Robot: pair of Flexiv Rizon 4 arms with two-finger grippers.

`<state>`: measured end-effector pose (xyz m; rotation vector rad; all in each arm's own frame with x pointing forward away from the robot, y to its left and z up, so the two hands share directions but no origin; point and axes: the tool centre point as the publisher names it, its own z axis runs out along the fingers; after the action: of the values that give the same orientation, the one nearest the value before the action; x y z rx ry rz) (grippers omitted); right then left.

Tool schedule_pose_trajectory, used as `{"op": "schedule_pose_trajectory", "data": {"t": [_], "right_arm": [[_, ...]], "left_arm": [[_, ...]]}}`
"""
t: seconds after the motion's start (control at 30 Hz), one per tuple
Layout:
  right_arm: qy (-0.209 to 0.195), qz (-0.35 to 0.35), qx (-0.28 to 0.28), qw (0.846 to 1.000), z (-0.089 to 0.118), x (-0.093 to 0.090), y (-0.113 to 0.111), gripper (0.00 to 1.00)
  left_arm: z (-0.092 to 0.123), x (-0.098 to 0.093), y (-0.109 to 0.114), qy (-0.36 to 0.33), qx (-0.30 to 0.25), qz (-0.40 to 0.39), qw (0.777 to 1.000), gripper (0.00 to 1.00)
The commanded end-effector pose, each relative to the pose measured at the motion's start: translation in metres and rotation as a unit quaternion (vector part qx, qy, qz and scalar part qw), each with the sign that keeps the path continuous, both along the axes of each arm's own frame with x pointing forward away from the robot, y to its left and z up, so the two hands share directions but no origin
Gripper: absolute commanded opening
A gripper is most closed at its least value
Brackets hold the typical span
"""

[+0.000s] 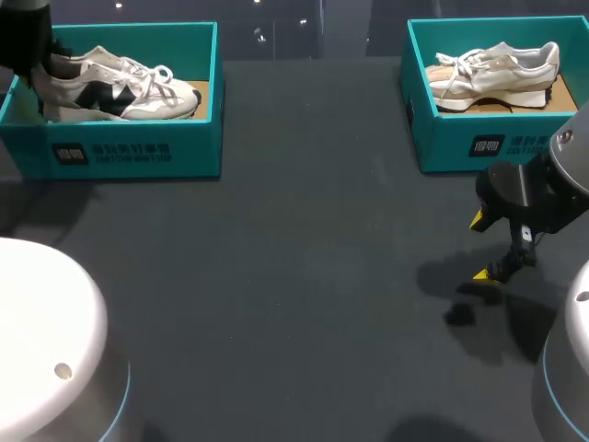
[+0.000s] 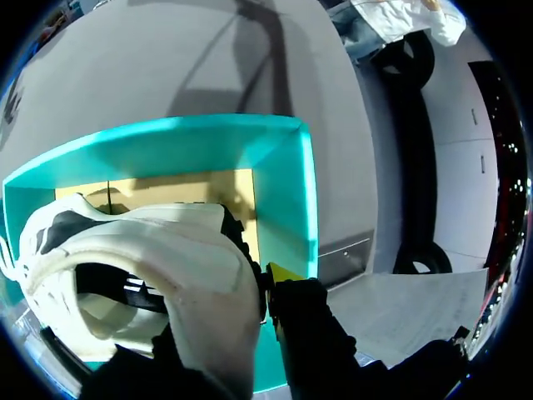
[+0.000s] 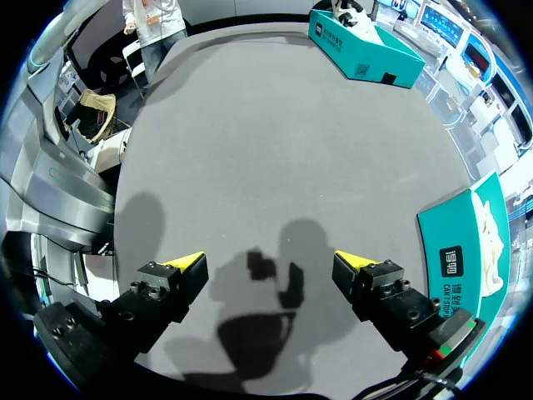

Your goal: Take the shoe out of the shoebox, open the shoe tongue, remove and reinsert the insole, then place the shoe into the shoebox

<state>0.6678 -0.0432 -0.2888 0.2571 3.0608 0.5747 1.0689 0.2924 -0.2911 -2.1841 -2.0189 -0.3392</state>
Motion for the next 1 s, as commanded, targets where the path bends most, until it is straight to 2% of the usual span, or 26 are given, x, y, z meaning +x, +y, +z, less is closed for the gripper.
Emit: {"op": "schedule_pose_trajectory", "data": {"t": [0.03, 0.4, 0.6, 1.0], "right_arm": [[-0.001, 0.000, 0.000, 1.000, 0.000, -0.001, 0.000, 1.00], [-0.001, 0.000, 0.000, 1.000, 0.000, -0.001, 0.000, 1.00], [-0.001, 0.000, 0.000, 1.000, 0.000, -0.001, 0.000, 1.00], [-0.001, 0.000, 0.000, 1.000, 0.000, -0.001, 0.000, 1.00]], "left_arm": [[-0.004, -0.015, 0.003, -0.023, 0.001, -0.017, 1.000, 0.00], [-0.004, -0.015, 0.003, -0.023, 0.001, -0.017, 1.000, 0.00], [-0.015, -0.023, -0.006, -0.004, 0.010, -0.013, 1.000, 0.00], [-0.039, -0.015, -0.016, 0.016, 0.018, 0.000, 1.000, 0.00]]}}
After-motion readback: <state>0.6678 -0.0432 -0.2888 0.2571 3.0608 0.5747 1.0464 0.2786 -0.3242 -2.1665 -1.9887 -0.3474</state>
